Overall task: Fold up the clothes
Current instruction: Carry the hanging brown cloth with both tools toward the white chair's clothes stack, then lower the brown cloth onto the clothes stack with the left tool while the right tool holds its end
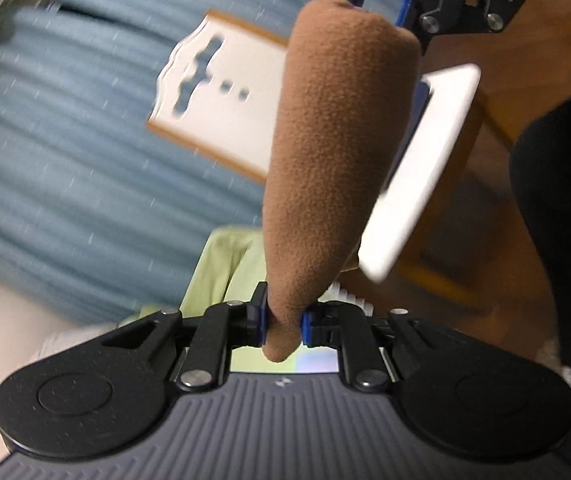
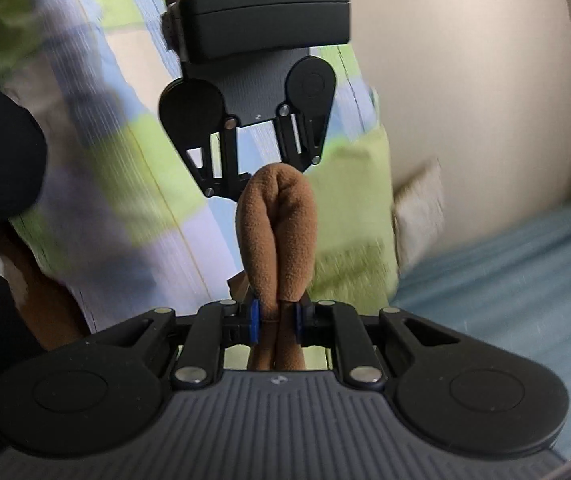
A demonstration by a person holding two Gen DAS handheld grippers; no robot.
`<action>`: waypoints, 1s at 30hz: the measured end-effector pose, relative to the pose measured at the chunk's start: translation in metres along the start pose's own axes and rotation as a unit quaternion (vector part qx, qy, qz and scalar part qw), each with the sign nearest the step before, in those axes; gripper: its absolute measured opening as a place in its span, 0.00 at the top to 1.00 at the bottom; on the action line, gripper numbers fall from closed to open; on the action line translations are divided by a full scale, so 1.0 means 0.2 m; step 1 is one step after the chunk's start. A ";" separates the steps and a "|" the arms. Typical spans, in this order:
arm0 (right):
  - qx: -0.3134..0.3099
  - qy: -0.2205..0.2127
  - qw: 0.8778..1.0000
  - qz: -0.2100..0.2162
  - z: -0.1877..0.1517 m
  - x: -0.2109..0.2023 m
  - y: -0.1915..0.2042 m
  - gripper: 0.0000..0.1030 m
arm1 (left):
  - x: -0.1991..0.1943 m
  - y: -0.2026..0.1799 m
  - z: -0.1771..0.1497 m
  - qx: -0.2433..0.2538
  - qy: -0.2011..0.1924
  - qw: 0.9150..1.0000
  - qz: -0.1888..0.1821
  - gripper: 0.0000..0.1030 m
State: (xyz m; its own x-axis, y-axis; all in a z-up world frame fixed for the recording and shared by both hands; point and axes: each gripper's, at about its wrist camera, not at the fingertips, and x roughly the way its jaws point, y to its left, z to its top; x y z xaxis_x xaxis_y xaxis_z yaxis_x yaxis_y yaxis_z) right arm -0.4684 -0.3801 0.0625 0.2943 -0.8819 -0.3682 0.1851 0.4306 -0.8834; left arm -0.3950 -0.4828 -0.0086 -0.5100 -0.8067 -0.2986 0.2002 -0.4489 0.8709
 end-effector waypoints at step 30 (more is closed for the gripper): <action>0.141 0.312 0.936 -0.079 -1.33 0.97 -0.61 0.88 | 2.05 0.39 0.71 0.066 -0.126 0.986 -0.091 0.75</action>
State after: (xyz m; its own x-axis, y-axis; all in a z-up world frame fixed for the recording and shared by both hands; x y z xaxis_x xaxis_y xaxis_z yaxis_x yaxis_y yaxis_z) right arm -0.6834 -0.6538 0.0220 -0.3459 -0.8416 -0.4149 0.4455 0.2418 -0.8620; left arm -0.7080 -0.7948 -0.0074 -0.7227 -0.5889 -0.3619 -0.0156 -0.5095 0.8603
